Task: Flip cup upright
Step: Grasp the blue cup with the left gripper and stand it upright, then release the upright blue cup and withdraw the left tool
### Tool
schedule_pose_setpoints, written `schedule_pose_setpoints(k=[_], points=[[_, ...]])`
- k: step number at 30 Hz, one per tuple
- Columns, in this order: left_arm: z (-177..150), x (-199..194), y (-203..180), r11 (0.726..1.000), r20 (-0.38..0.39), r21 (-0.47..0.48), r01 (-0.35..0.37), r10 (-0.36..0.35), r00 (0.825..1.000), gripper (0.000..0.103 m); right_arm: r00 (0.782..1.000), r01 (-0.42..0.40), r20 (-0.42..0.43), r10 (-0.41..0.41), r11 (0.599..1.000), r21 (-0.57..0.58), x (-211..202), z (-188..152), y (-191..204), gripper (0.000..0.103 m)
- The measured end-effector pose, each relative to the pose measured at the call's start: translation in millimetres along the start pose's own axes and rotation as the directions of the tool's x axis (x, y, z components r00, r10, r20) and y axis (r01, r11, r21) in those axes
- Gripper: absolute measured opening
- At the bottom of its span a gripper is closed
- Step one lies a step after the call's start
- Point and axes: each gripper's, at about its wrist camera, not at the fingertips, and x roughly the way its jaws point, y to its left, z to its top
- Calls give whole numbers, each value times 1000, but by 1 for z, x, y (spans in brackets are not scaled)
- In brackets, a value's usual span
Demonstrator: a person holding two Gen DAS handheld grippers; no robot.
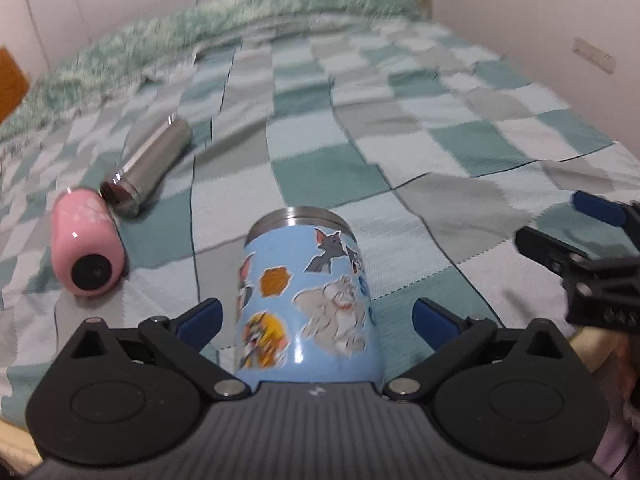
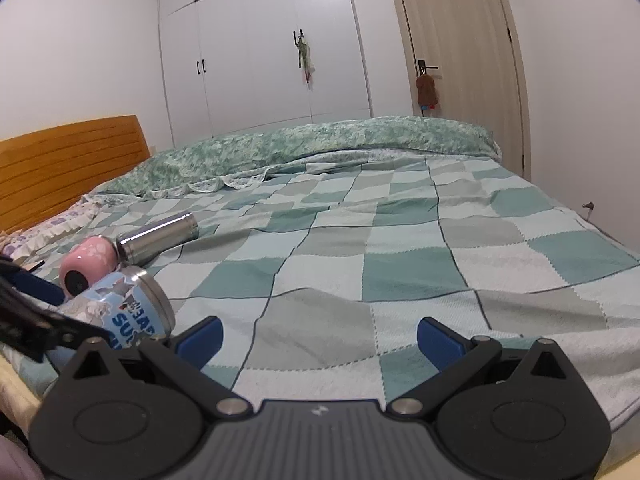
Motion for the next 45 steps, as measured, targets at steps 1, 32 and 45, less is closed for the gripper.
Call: schedule_pose_setpoints(k=[1,32,45], points=[[6,7,-1,1000,-39,-17,1,-1,999,103,1000,0,1,0,1000,-2,0,1,-1,103],[-2,-1,15,995,58,-96,14,-9,998,84,1000,0,20,-1,1000,12,3,0,-8,103],[-7,-44,52,981,244,-154,120,-80,966,84,999,6,33,-6,1000,13,1,-1,-5,103]])
